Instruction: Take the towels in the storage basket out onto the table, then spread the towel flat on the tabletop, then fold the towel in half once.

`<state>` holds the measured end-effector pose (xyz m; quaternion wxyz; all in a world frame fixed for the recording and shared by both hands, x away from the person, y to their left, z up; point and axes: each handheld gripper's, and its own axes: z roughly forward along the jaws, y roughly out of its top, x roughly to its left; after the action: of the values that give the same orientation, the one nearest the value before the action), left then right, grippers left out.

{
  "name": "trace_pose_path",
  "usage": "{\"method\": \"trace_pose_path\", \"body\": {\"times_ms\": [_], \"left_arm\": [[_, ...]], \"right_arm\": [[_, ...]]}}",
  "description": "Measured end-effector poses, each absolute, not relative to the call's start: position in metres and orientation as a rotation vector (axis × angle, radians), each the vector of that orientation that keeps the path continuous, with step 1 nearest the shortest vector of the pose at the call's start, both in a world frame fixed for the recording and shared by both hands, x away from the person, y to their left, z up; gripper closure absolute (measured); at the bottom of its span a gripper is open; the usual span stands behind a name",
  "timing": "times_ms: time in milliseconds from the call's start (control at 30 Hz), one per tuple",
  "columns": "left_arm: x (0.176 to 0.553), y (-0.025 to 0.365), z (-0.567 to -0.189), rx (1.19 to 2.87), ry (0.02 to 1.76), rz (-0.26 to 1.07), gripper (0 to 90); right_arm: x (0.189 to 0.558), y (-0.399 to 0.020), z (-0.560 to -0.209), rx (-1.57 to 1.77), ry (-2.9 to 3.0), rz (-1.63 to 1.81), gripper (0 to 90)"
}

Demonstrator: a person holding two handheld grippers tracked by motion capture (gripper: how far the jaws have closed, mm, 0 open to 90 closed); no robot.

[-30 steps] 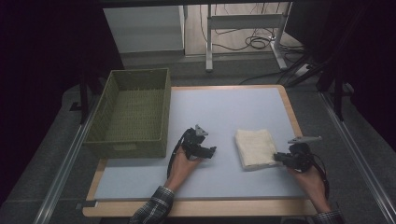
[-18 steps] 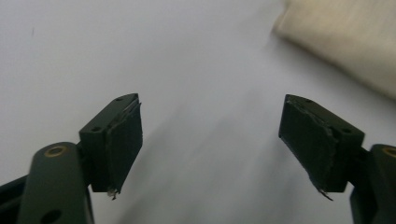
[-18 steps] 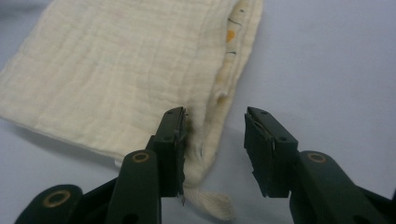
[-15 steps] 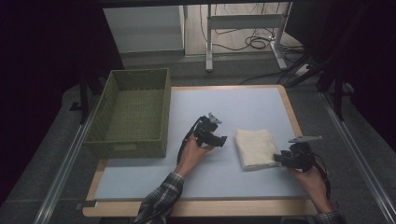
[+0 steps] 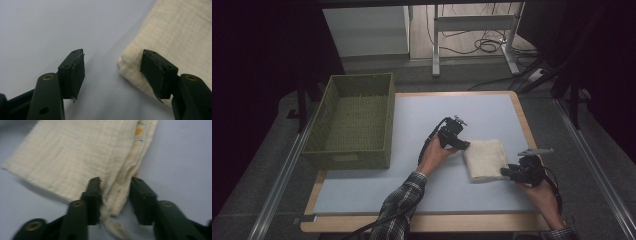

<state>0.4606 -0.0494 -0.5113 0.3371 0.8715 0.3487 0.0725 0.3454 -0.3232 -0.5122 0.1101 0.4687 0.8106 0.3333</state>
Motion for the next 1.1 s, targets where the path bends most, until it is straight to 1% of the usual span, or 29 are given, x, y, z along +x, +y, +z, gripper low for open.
{"method": "trace_pose_path", "body": {"times_ms": [100, 200, 233, 300, 400, 433, 533, 733, 1100], "left_arm": [[0.462, -0.053, -0.514, 2.296, 0.896, 0.173, 41.4], [0.462, -0.056, -0.515, 2.333, 0.887, 0.158, 44.0], [0.463, -0.058, -0.515, 2.333, 0.883, 0.145, 46.3], [0.463, -0.059, -0.513, 2.343, 0.875, 0.109, 55.1], [0.463, -0.061, -0.512, 2.341, 0.872, 0.015, 77.6], [0.463, -0.062, -0.512, 2.348, 0.866, 0.015, 81.0], [0.461, -0.062, -0.508, 2.380, 0.840, 0.055, 83.4], [0.458, -0.056, -0.495, 2.400, 0.816, 0.112, 83.6], [0.452, -0.027, -0.474, 2.405, 0.832, 0.147, 83.0]], "right_arm": [[0.347, -0.324, -0.512, 1.397, 2.413, 1.014, 77.2], [0.348, -0.327, -0.514, 1.414, 2.419, 1.049, 80.2], [0.347, -0.327, -0.514, 1.415, 2.417, 1.053, 80.7], [0.347, -0.327, -0.514, 1.409, 2.415, 1.053, 81.3], [0.346, -0.327, -0.513, 1.404, 2.411, 1.059, 81.9], [0.346, -0.327, -0.512, 1.403, 2.413, 1.056, 82.1], [0.345, -0.327, -0.509, 1.392, 2.417, 1.062, 82.2], [0.342, -0.327, -0.499, 1.373, 2.417, 1.099, 82.2], [0.341, -0.310, -0.483, 1.294, 2.450, 1.146, 82.2]]}}
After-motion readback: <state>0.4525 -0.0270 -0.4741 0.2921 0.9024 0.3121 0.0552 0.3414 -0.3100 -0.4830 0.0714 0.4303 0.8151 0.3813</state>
